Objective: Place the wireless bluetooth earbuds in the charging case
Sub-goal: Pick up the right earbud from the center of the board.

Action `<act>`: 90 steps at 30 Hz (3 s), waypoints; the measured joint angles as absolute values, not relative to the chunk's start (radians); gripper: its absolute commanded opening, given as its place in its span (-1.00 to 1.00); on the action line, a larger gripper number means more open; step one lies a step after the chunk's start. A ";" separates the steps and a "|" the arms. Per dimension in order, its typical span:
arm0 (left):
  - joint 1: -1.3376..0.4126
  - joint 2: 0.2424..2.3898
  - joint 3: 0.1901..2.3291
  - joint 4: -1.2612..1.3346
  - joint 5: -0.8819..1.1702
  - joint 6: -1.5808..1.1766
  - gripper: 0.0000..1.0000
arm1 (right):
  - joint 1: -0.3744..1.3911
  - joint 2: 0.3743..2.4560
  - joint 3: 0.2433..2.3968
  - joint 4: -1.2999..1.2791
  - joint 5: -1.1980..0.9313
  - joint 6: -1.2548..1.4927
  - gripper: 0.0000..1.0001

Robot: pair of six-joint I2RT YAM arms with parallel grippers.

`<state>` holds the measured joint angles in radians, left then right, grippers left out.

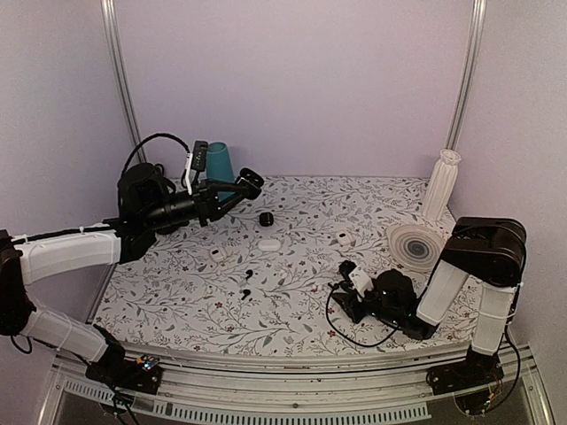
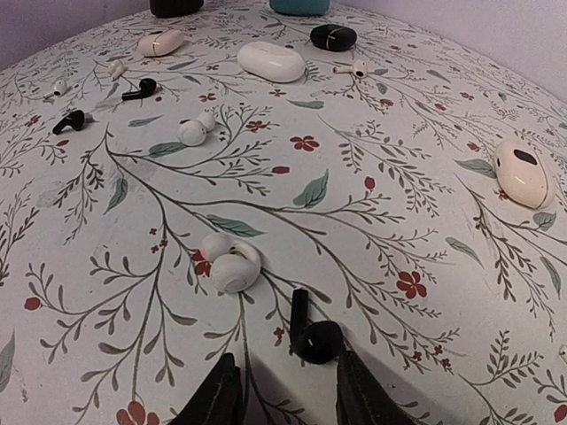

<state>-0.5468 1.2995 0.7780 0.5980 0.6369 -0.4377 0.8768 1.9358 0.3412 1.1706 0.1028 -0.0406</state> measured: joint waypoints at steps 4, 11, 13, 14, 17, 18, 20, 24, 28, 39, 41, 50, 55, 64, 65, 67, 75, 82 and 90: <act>-0.546 1.299 0.778 0.596 0.637 -0.438 -1.00 | 0.869 1.940 0.362 1.153 0.091 -0.039 -0.30; -0.546 1.299 0.778 0.588 0.636 -0.438 -1.00 | 0.850 1.945 0.389 1.122 0.069 -0.035 -0.37; -0.546 1.295 0.778 0.584 0.636 -0.438 -1.00 | 0.845 1.944 0.392 1.116 0.063 -0.031 -0.40; -0.546 1.291 0.778 0.584 0.636 -0.438 -1.00 | 0.844 1.944 0.393 1.114 0.060 -0.030 -0.41; -0.546 1.284 0.778 0.585 0.636 -0.439 -1.00 | 0.839 1.944 0.403 1.101 0.049 -0.028 -0.42; -0.546 1.284 0.778 0.586 0.636 -0.439 -1.00 | 0.837 1.944 0.407 1.096 0.046 -0.030 -0.42; -0.546 1.284 0.778 0.585 0.636 -0.439 -1.00 | 0.835 1.944 0.419 1.083 0.046 -0.040 -0.42; -0.546 1.283 0.778 0.585 0.636 -0.439 -1.00 | 0.832 1.944 0.439 1.056 0.044 -0.052 -0.44; -0.546 1.273 0.778 0.580 0.634 -0.439 -1.00 | 0.831 1.944 0.446 1.046 0.040 -0.058 -0.48; -0.546 1.267 0.778 0.579 0.633 -0.440 -1.00 | 0.856 1.909 0.446 0.986 0.039 -0.052 -0.49; -0.546 1.267 0.778 0.578 0.632 -0.440 -1.00 | 0.859 1.901 0.444 0.971 0.039 -0.044 -0.50; -0.546 1.267 0.778 0.579 0.631 -0.446 -1.00 | 0.859 1.897 0.452 0.952 0.042 -0.016 -0.58; -0.546 1.267 0.778 0.579 0.631 -0.446 -1.00 | 0.860 1.897 0.457 0.944 0.046 -0.014 -0.69; -0.546 1.269 0.778 0.578 0.631 -0.445 -1.00 | 0.863 1.897 0.484 0.907 0.047 0.011 -0.87; -0.546 1.270 0.779 0.578 0.631 -0.445 -1.00 | 0.863 1.896 0.488 0.899 0.047 0.014 -0.88; -0.546 1.272 0.779 0.578 0.631 -0.441 -1.00 | 0.863 1.889 0.493 0.881 0.047 0.019 -0.89; -0.546 1.314 0.786 0.568 0.630 -0.414 -1.00 | 0.851 1.823 0.498 0.759 0.045 0.049 -0.91; -0.547 1.355 0.801 0.558 0.624 -0.379 -1.00 | 0.823 1.735 0.498 0.618 0.022 0.078 -0.90; -0.554 1.440 0.844 0.538 0.612 -0.291 -1.00 | 0.784 1.632 0.519 0.488 -0.054 0.116 -0.89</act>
<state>-0.5545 1.4403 0.8436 0.5385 0.6121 -0.2909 0.7837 1.6321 0.5186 0.4877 -0.0540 0.1162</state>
